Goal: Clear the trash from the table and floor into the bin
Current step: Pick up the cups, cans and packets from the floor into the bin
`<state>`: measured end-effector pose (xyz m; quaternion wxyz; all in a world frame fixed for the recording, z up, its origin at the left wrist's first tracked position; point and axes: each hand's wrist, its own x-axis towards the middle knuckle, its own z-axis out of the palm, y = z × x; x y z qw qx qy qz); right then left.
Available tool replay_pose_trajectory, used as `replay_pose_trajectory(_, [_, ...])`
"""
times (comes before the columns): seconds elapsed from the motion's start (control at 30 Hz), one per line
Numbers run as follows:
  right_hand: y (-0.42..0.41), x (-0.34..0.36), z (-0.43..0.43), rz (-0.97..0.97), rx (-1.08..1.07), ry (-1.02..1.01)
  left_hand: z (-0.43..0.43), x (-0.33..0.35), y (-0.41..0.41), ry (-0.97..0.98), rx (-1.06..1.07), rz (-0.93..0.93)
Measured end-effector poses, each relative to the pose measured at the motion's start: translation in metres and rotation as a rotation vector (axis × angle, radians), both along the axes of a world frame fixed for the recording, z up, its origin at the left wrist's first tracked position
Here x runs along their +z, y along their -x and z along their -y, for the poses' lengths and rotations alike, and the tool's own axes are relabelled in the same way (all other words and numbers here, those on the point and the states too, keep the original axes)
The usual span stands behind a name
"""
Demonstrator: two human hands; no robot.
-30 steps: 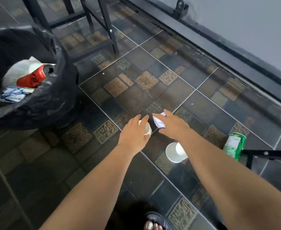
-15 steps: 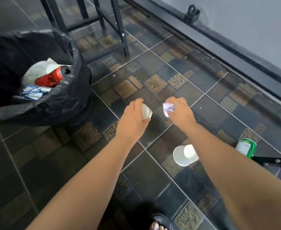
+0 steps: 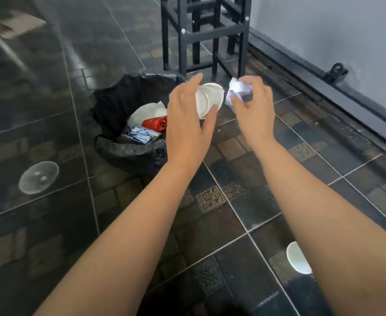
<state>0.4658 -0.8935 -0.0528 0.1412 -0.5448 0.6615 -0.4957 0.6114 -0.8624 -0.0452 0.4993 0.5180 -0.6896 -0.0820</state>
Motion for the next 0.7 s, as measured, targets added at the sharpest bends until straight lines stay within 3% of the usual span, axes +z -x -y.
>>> replay_pose_trajectory(0.07, [-0.027,0.01,0.012,0.021,0.046,0.041,0.009,0.008,-0.024,0.047,0.065,0.045])
replay_pose_trajectory(0.23, [-0.079,0.01,0.032,-0.044,0.192,0.055,0.033,-0.004,-0.09,-0.09,0.241,0.105])
replay_pose_trajectory(0.57, [-0.11,-0.022,0.044,-0.396,0.257,-0.139,0.045,-0.03,-0.14,-0.319,0.273,0.196])
replay_pose_trajectory(0.7, [-0.11,-0.025,0.051,-0.419,0.188,-0.093,0.043,-0.033,-0.144,-0.212,0.296,0.203])
